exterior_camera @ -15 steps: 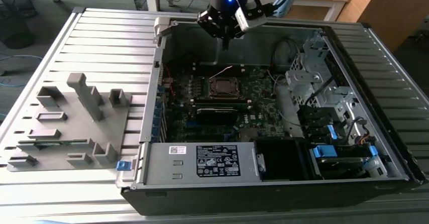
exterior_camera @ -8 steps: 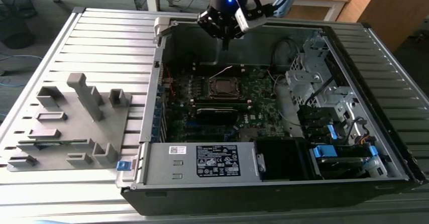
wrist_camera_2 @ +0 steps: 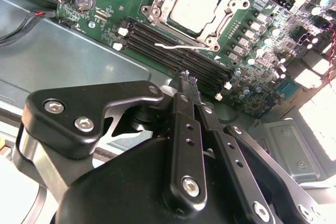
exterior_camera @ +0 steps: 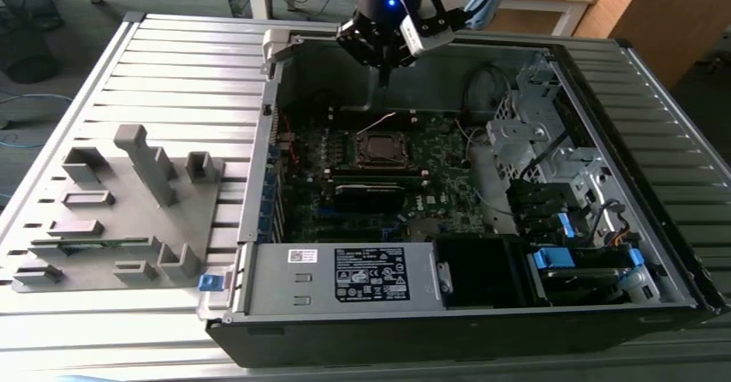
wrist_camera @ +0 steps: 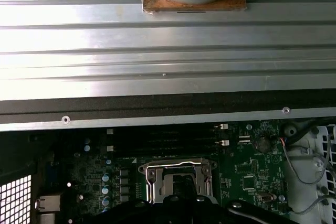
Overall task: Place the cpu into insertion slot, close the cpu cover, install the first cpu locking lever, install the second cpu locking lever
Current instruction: 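Install the first cpu locking lever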
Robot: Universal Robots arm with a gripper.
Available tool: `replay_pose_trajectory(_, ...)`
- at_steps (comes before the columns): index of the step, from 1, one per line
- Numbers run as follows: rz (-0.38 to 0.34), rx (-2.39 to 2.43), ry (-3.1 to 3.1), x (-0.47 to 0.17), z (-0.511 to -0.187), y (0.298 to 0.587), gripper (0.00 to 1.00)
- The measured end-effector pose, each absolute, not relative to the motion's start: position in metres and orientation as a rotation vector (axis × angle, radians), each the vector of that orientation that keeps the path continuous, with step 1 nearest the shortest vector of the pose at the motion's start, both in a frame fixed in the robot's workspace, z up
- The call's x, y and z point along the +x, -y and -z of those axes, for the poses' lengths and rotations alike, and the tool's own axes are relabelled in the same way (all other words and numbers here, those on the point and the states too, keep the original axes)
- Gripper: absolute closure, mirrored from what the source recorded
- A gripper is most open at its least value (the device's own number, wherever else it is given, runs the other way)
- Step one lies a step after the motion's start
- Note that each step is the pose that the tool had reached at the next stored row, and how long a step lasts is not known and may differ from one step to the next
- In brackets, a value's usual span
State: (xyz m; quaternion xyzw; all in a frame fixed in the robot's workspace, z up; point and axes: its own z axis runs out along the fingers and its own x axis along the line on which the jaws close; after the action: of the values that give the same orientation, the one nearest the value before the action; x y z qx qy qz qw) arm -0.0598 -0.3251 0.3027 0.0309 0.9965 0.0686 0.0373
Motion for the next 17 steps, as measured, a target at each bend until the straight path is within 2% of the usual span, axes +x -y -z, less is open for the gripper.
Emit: replay_pose_trajectory(17, -0.210, 0.095, -3.058, -0.0598, -0.2991, 0.3251, 0.90)
